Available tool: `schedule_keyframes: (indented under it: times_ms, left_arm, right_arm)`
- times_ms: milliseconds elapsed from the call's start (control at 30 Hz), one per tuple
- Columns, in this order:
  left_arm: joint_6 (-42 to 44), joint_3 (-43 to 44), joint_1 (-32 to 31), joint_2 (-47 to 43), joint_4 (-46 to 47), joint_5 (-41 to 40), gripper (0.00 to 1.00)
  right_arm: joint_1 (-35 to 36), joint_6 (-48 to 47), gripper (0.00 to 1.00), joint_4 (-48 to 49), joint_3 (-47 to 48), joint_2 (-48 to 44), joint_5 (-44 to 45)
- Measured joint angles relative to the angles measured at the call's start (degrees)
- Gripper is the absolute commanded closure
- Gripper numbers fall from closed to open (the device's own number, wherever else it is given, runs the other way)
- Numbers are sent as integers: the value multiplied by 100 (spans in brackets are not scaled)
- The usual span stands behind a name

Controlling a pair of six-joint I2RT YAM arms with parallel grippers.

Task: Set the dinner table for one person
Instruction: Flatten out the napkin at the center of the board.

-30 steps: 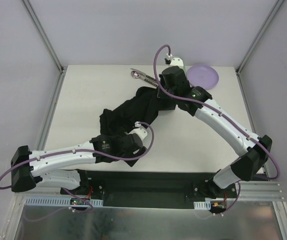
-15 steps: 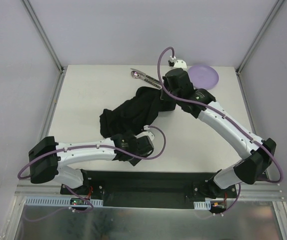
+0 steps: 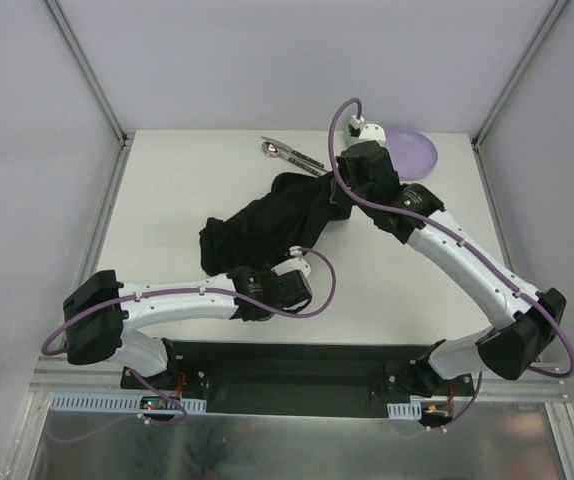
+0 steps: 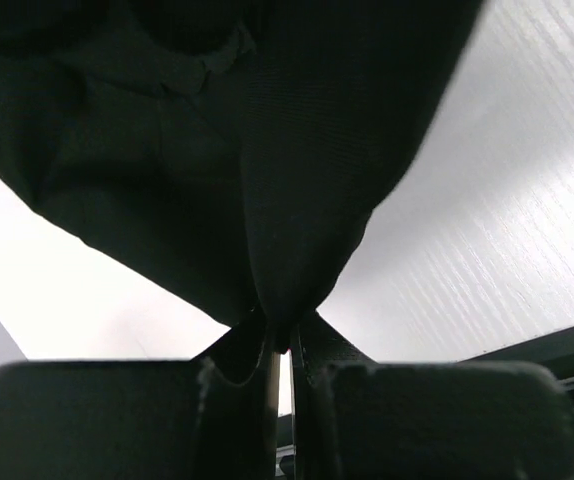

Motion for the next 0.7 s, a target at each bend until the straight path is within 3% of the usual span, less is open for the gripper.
schedule_keyframes:
  times_ms: [300, 700]
  left_arm:
    - [-7, 142, 15, -507, -323, -579, 100]
    - [426, 1499, 837, -1572, -741, -1456, 100]
  right_arm:
    - [-9, -2, 99, -74, -503, -656, 9]
    - [-9, 109, 99, -732, -1266, -2074, 144]
